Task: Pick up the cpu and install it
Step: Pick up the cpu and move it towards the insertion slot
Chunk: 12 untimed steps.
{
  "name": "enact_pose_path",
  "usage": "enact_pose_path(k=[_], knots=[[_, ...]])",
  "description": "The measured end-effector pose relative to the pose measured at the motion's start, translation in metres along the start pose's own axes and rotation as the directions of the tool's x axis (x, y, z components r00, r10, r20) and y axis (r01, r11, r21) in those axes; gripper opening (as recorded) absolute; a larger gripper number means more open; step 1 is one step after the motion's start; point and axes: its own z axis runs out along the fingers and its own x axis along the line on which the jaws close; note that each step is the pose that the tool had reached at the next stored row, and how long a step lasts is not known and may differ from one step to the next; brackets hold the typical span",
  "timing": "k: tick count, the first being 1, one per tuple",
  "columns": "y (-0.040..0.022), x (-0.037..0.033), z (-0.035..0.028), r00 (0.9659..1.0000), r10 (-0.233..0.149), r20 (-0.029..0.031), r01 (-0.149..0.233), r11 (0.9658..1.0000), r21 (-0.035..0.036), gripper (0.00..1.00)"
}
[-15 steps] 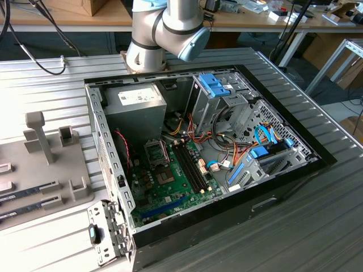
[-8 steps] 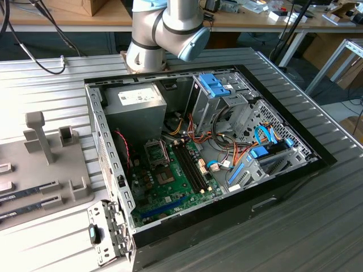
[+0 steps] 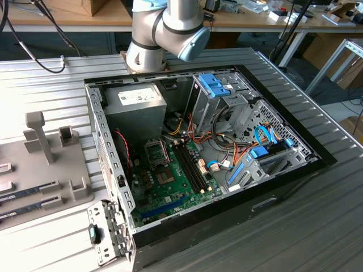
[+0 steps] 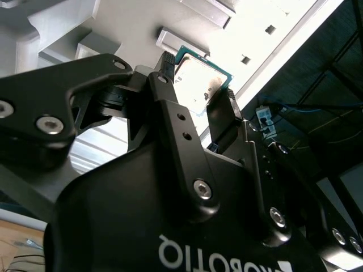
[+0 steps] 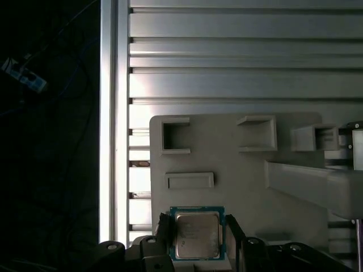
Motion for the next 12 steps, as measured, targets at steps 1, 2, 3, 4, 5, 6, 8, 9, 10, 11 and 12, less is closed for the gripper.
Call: enact_pose_path(k=[1, 2, 3, 4, 5, 6, 8, 9, 10, 11, 12], knots=[[0.0000, 0.0000, -0.0004, 1.0000, 0.000, 0.0001, 0.000, 1.0000, 0.0000, 0.47], [0.0000, 0.0000, -0.0006, 1.0000, 0.000, 0.0001, 0.000, 1.0000, 0.0000, 0.47], [0.0000, 0.0000, -0.0010, 1.0000, 0.000, 0.0000, 0.000, 1.0000, 0.0000, 0.47], [0.0001, 0.0000, -0.0013, 1.0000, 0.000, 0.0000, 0.000, 1.0000, 0.0000, 0.47], [0.0001, -0.0001, -0.0016, 1.0000, 0.000, 0.0000, 0.000, 1.0000, 0.0000, 0.47], [0.0001, 0.0000, -0.0022, 1.0000, 0.000, 0.0000, 0.000, 1.0000, 0.0000, 0.47], [0.0001, -0.0001, -0.0029, 1.0000, 0.000, 0.0001, 0.000, 1.0000, 0.0000, 0.47], [0.0002, -0.0001, -0.0033, 1.0000, 0.000, 0.0001, 0.000, 1.0000, 0.0000, 0.47], [0.0002, -0.0001, -0.0036, 1.0000, 0.000, 0.0000, 0.000, 1.0000, 0.0000, 0.47], [0.0002, -0.0001, -0.0039, 1.0000, 0.000, 0.0000, 0.000, 1.0000, 0.0000, 0.47], [0.0002, -0.0001, -0.0043, 1.0000, 0.000, 0.0000, 0.000, 1.0000, 0.0000, 0.47]])
